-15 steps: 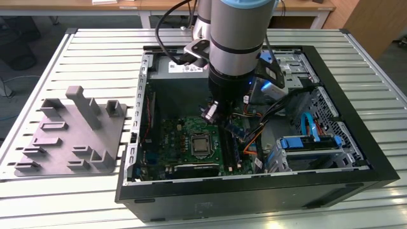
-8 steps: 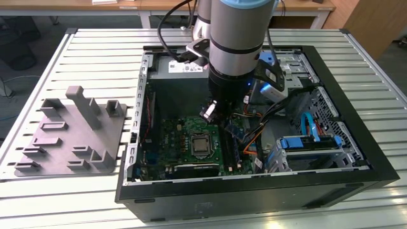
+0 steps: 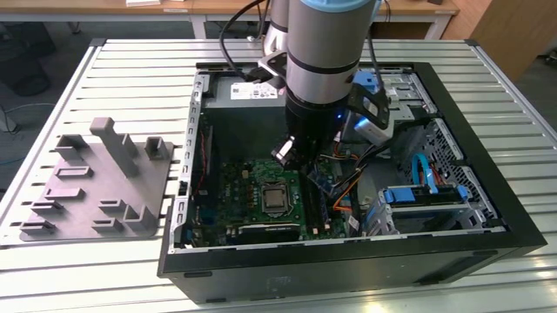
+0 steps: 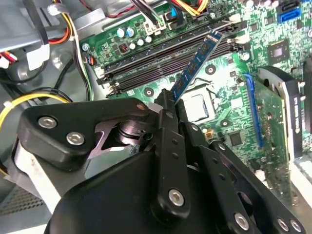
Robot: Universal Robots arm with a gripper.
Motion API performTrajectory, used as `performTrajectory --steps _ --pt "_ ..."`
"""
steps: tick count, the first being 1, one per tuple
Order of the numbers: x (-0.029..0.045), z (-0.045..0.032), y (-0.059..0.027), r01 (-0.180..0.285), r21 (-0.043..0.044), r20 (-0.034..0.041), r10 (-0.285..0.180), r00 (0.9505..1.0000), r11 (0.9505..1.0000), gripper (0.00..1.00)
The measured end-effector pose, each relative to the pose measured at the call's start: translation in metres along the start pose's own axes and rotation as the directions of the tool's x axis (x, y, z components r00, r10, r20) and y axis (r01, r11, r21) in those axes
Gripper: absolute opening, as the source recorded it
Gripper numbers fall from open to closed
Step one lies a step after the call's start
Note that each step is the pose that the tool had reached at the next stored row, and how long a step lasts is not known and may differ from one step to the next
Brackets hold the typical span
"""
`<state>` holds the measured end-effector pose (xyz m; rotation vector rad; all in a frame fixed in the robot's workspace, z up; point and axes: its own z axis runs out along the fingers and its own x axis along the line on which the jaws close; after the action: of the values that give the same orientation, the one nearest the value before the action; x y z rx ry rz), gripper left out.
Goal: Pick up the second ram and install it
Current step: 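Insert the second ram into the second slot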
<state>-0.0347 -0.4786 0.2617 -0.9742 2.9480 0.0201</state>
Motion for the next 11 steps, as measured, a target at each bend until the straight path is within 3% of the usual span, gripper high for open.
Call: performTrajectory --steps 6,11 --pt "0.0 0.0003 0.0 -0.065 0.0025 0.0001 0.065 0.9979 0.9979 0.14" --pt "0.0001 0.0005 0.0 -0.118 0.0046 0.0003 0.118 0.993 0.993 0.14"
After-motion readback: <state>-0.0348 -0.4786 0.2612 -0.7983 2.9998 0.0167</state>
